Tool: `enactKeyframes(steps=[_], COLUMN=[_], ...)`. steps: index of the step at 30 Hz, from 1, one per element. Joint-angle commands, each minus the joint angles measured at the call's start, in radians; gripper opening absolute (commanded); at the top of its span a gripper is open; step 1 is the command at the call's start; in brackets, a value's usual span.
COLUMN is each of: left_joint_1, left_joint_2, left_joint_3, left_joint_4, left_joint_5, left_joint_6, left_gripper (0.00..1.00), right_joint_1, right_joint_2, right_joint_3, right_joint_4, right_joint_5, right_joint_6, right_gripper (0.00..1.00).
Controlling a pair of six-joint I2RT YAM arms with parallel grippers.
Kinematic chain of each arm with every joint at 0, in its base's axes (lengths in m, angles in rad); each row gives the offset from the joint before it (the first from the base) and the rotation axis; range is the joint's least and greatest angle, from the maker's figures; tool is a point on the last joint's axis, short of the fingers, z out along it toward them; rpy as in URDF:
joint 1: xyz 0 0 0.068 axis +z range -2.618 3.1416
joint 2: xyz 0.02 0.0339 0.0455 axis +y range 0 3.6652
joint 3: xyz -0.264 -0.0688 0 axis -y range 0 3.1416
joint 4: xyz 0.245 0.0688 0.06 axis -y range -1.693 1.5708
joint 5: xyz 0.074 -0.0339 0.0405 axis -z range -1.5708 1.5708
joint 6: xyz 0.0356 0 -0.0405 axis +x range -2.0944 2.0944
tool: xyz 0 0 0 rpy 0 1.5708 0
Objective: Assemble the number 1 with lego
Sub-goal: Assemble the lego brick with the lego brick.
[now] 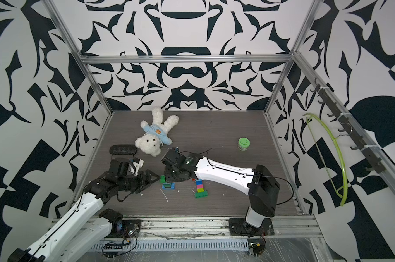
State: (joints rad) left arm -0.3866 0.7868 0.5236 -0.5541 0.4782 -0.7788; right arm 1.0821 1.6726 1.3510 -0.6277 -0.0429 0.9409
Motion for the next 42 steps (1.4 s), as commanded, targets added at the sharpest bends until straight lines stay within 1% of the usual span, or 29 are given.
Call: enactKeyframes(steps=[1,4,9,15,22,35,42], left_joint_1=[-0.002,-0.002,-0.001,-0.002,-0.002,-0.002,-0.002], left_joint_2=[0.027,0.044,0.072,0.123,0.156,0.217,0.249], left_joint_3=[0.028,0.025,0.016,0.017,0.013,0.017,0.027], left_joint_4=[0.039,0.047,0.079,0.102,0.112,0.035,0.014], left_joint_5=[0.095,0.099,0.100,0.105,0.072,0.069,0.075], left_joint_6=[0.041,0.039,0.035,0.034,0.024,0.077,0.096], left_gripper=[0.79,0.78,0.75,0.70,0.66,0.60,0.59], right_joint_1=[0.003,0.003,0.003,0.003,0.003,0.007,0.015], right_joint_2=[0.018,0.037,0.055,0.054,0.085,0.163,0.170], right_joint_3=[0.074,0.089,0.091,0.074,0.088,0.098,0.101], right_joint_4=[-0.007,-0.023,-0.074,-0.090,-0.153,-0.248,-0.264], right_joint_5=[-0.049,-0.054,-0.030,-0.021,0.000,0.001,0.013], right_joint_6=[0.035,0.038,0.060,0.077,0.093,0.087,0.086], right_gripper=[0.38,0.38,0.35,0.34,0.33,0.31,0.31])
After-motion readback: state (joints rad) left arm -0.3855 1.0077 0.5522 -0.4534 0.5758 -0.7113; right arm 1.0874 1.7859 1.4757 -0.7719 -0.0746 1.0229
